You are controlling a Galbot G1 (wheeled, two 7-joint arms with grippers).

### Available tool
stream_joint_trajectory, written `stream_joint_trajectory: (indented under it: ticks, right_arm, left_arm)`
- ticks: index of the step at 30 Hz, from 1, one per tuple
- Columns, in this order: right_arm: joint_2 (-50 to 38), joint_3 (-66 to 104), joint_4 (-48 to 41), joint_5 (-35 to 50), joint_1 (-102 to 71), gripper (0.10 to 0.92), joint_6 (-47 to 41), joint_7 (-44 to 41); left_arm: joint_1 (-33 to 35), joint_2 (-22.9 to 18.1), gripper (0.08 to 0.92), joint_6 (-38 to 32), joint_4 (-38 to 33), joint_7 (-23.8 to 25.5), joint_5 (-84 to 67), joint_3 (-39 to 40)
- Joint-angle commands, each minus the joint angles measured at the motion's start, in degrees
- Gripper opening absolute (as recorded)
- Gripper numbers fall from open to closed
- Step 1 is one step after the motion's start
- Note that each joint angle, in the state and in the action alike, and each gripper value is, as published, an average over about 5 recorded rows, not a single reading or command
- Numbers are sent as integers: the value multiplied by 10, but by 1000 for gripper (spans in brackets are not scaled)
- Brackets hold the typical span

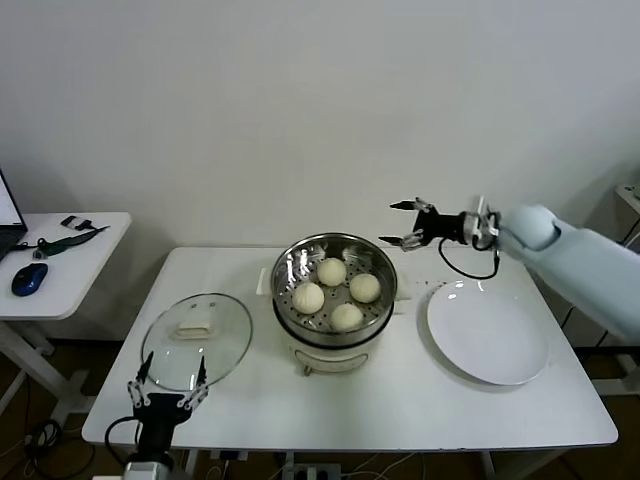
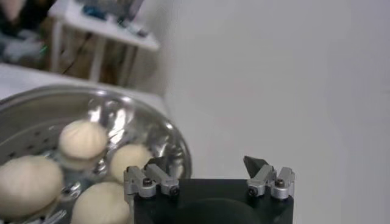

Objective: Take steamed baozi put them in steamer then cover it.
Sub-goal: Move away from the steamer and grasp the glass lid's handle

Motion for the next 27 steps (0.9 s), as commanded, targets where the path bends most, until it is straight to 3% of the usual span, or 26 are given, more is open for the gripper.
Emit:
stream_joint_trajectory:
  ticks: [1,15,27]
  right_arm:
    - [-15,459,98,-60,-440,823,50,131]
    - [107,723,170,-98,-685,823,13,167]
    - [128,789,168,-126,-766,823,9,161]
  left_arm:
    - [-35,8,823,8,4,12,91,-15]
    - [-51,50,823,12,55,36,639,-30]
    - [-191,69,823,-1,230,-8,767,0]
